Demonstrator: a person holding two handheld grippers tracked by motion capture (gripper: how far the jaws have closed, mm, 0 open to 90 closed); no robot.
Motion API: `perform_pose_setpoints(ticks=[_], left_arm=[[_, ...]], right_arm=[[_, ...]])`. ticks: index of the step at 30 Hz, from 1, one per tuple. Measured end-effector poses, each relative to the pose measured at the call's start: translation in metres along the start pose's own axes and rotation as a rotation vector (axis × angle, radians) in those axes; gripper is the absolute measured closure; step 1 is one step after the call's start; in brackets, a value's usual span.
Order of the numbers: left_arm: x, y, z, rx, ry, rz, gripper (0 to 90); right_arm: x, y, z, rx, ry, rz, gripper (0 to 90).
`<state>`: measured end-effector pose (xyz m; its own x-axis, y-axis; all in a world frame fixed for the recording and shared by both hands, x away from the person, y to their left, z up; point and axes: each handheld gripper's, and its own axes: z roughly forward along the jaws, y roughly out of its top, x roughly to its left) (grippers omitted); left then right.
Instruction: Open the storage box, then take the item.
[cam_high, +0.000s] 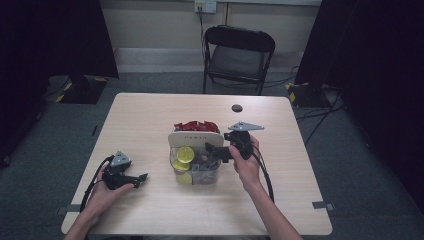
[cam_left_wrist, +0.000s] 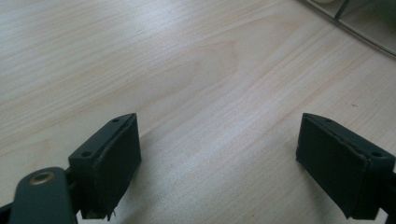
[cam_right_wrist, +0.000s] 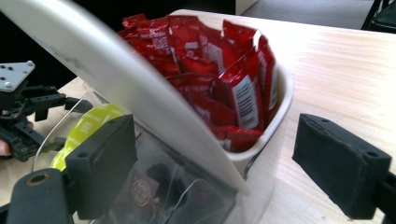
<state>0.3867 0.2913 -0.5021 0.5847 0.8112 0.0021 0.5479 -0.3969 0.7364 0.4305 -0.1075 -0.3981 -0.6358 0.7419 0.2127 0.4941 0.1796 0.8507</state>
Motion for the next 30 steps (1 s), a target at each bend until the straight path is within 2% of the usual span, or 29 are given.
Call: perform_pose_setpoints(ticks=[8,16,21,30], left_arm=[[0.000,0.000,0.000,0.000,0.002,0.001,13.4],[0.000,0.003,-0.001,0.016,0.023,-0.016,15.6],[0.002,0.003,-0.004,0.014,0.010,-0.018,17.5],[-0.005,0.010,-0.012,-0.059,-0.014,-0.017,18.5]], right_arm=[[-0.005,0.003,0.000,0.000,-0.052,0.010,11.0],[-0.006,0.006,0.000,0.002,-0.038,0.026,11.0],[-0.007,0.007,-0.004,-0.004,-0.048,0.029,11.6],[-0.013,0.010,-0.010,-0.007,-0.041,0.037,11.3]])
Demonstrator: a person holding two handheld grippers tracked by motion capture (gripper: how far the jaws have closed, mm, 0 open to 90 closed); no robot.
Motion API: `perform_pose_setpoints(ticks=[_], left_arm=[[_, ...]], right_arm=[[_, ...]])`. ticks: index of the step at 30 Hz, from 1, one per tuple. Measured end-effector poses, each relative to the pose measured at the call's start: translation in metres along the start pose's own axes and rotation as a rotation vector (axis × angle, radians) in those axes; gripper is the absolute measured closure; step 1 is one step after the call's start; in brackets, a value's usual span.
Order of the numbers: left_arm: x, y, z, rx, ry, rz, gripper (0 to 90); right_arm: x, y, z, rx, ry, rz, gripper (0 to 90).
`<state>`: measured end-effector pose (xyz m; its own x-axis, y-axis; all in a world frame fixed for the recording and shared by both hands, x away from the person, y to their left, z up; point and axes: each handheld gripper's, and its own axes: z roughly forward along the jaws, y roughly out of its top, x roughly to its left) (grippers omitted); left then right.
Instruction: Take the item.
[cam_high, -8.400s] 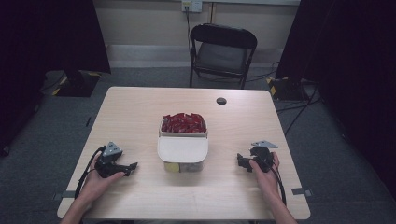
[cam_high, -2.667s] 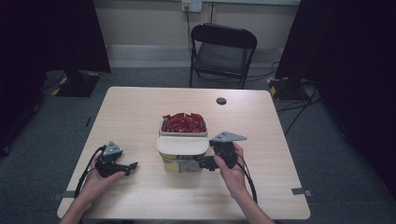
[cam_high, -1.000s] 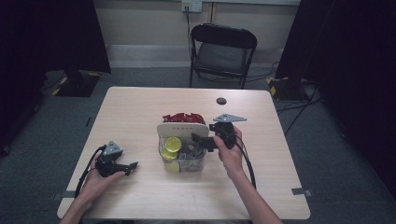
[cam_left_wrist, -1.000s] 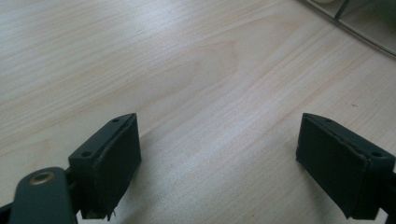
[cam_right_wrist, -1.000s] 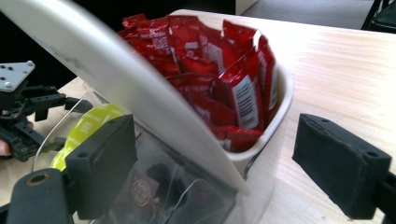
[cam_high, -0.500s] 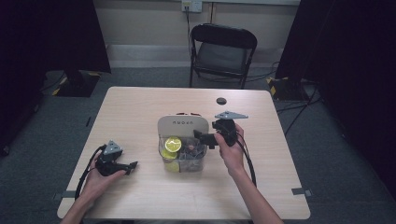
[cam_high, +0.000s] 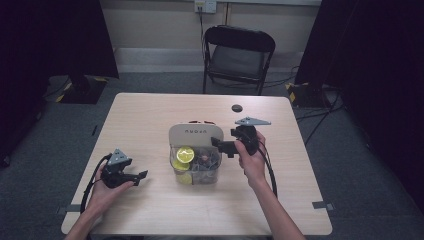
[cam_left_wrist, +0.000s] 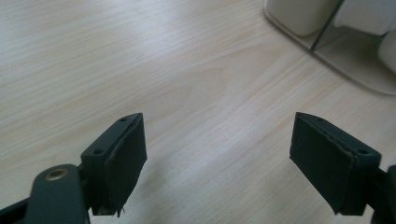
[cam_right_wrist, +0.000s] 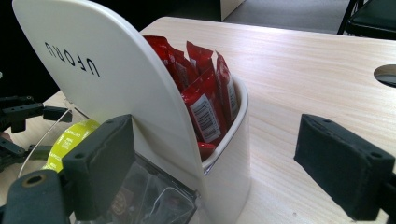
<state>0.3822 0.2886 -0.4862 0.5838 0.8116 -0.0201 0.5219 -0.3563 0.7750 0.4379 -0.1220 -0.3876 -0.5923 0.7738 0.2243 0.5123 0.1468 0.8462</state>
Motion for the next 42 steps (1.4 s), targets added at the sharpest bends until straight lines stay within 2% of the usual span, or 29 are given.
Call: perform_pose_setpoints(ticks=[2,7,10,13,16,19,22,24,26,27,31,34,38,41,42], left_arm=[[-0.002,0.001,-0.002,-0.006,-0.012,-0.003,19.3],[-0.007,0.006,-0.008,-0.066,-0.031,0.012,19.4],[-0.010,0.008,-0.010,-0.070,-0.048,0.022,19.6],[-0.013,0.011,-0.010,-0.089,-0.086,0.016,19.6],[-0.019,0.016,-0.014,-0.109,-0.110,0.012,19.5],[-0.026,0.021,-0.018,-0.127,-0.132,0.024,19.5],[-0.033,0.026,-0.019,-0.127,-0.147,0.027,19.5],[-0.041,0.030,-0.020,-0.110,-0.143,0.064,19.5],[-0.046,0.033,-0.019,-0.122,-0.177,0.059,19.8],[-0.049,0.035,-0.019,-0.119,-0.176,0.063,20.1],[-0.055,0.044,-0.021,-0.143,-0.199,0.080,22.3],[-0.061,0.052,-0.024,-0.167,-0.221,0.073,24.2],[-0.067,0.063,-0.025,-0.184,-0.243,0.100,25.9],[-0.069,0.073,-0.027,-0.209,-0.243,0.113,27.3],[-0.070,0.076,-0.026,-0.219,-0.248,0.104,27.3]], right_arm=[[-0.001,0.000,0.000,0.001,0.003,0.003,11.3],[-0.002,0.002,0.001,0.005,0.015,0.002,11.2],[-0.003,0.005,0.002,0.006,0.039,0.002,11.1],[-0.003,0.005,0.004,0.010,0.050,-0.005,11.1],[-0.002,0.004,0.005,0.013,0.051,-0.006,11.1],[-0.001,0.004,0.004,0.008,0.034,-0.015,11.4],[-0.001,0.003,0.002,0.006,0.026,-0.016,11.5],[-0.001,0.003,0.001,0.003,0.024,-0.013,11.5],[-0.002,0.003,0.001,0.003,0.024,-0.012,11.5],[-0.002,0.003,0.001,0.003,0.027,-0.012,11.5],[-0.004,0.004,0.002,0.003,0.038,-0.008,11.2],[-0.003,0.004,0.002,0.002,0.037,-0.006,11.2],[-0.002,0.004,0.003,0.006,0.036,-0.013,11.3],[-0.002,0.003,0.005,0.010,0.041,-0.011,11.2],[-0.002,0.003,0.005,0.010,0.044,-0.013,11.2]])
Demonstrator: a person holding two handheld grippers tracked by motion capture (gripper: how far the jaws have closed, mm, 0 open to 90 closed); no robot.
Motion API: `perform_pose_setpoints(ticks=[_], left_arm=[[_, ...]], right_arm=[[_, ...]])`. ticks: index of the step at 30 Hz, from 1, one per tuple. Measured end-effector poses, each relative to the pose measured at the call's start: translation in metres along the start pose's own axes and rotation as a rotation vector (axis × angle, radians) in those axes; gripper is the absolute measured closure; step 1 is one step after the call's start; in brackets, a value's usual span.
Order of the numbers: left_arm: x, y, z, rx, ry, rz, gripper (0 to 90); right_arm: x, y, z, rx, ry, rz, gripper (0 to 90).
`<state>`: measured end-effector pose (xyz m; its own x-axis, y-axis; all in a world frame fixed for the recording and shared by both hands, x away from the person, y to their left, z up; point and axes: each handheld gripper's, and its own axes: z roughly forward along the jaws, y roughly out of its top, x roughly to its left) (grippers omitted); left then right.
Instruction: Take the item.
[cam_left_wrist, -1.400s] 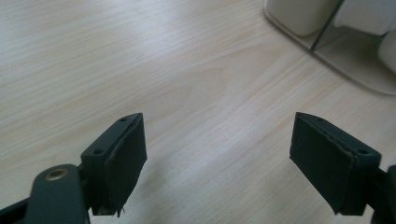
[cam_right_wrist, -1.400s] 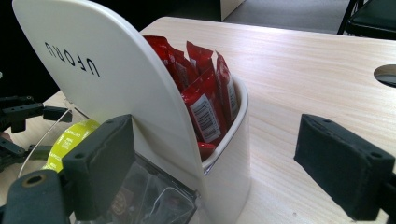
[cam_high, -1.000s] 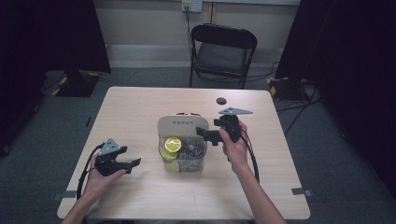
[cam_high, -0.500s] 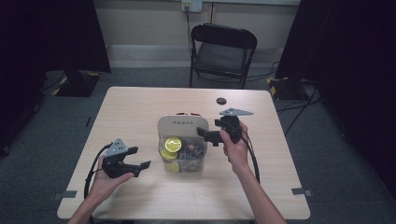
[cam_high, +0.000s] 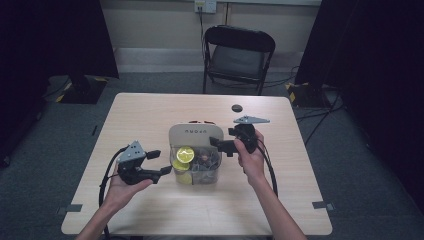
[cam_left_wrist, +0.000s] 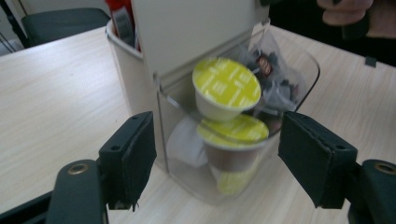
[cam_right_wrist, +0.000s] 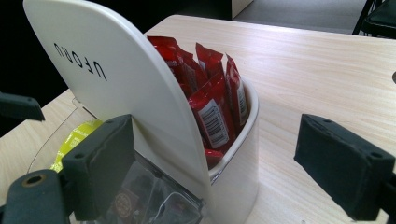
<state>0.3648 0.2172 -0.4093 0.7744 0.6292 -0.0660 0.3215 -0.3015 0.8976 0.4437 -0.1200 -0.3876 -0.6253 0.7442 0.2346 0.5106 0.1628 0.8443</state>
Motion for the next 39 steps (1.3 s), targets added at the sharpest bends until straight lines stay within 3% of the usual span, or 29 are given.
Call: perform_pose_setpoints(ticks=[8,14,19,35,39], left_arm=[[-0.007,0.021,0.018,-0.019,-0.039,0.007,35.0],[-0.013,0.028,0.033,0.002,-0.057,0.029,35.2],[-0.013,0.034,0.041,-0.004,-0.080,0.022,34.9],[-0.005,0.025,0.050,0.057,-0.054,0.022,32.7],[-0.003,0.021,0.052,0.063,-0.067,0.022,33.7]], right_arm=[[0.000,0.000,0.000,0.000,0.001,0.000,11.2],[0.000,0.000,0.000,-0.001,-0.001,0.002,11.2],[0.000,0.001,-0.001,-0.005,-0.006,-0.001,11.3],[0.001,0.000,-0.001,-0.004,-0.006,-0.003,12.2],[0.002,0.000,-0.002,-0.005,-0.007,-0.002,12.6]])
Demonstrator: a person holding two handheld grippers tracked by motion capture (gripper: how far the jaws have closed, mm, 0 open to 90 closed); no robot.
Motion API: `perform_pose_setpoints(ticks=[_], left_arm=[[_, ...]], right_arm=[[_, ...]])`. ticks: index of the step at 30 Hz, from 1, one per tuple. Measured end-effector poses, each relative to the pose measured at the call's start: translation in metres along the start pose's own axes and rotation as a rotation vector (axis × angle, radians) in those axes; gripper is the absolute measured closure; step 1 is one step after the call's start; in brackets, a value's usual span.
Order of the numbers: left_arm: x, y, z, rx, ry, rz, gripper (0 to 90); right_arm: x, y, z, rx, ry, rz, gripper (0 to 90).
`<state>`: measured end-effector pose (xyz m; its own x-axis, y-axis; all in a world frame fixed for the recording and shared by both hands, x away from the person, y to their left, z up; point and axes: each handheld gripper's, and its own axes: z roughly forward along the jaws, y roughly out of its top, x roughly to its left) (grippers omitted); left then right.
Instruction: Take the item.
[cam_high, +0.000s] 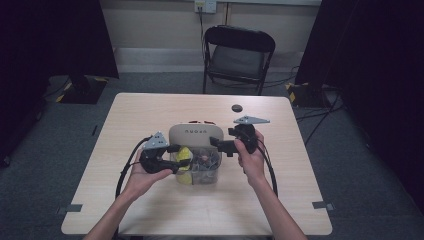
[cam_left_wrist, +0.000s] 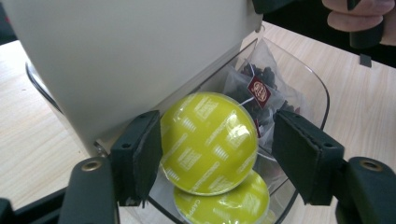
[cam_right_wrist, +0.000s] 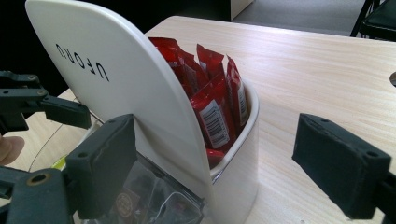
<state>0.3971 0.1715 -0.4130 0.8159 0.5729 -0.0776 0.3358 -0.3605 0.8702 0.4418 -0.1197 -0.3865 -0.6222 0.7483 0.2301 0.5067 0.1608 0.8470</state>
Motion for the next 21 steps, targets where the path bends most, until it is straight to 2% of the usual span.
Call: perform_pose_setpoints(ticks=[2,8,10,13,15,16,18,19,21], left_arm=[[-0.001,0.000,0.002,-0.002,-0.006,-0.012,34.0],[-0.001,-0.001,0.002,-0.001,-0.004,-0.007,34.4],[-0.002,0.000,0.002,0.010,0.011,0.015,34.4],[-0.002,0.000,0.004,0.012,0.011,0.015,34.4],[-0.005,-0.001,0.008,0.025,-0.005,0.019,36.5],[-0.006,-0.002,0.009,0.039,0.009,0.033,37.7],[-0.007,-0.003,0.013,0.026,0.013,0.042,39.1],[-0.007,-0.003,0.013,0.032,0.002,0.028,39.5],[-0.005,-0.003,0.011,0.037,0.010,0.034,44.1]], right_arm=[[0.000,0.000,0.000,0.001,-0.001,0.000,12.6],[0.000,0.000,0.000,0.001,0.000,0.001,12.7],[0.000,0.000,0.000,0.003,0.002,-0.001,12.7],[0.001,-0.001,0.001,0.003,0.001,0.000,12.7],[0.001,-0.001,0.001,0.004,0.001,-0.002,12.7],[0.001,-0.001,0.001,0.004,0.000,-0.002,12.8],[0.001,-0.001,0.001,0.004,0.000,-0.002,12.9],[0.001,-0.001,0.001,0.003,0.000,-0.003,13.0],[0.001,0.000,0.000,0.003,-0.001,-0.003,13.1]])
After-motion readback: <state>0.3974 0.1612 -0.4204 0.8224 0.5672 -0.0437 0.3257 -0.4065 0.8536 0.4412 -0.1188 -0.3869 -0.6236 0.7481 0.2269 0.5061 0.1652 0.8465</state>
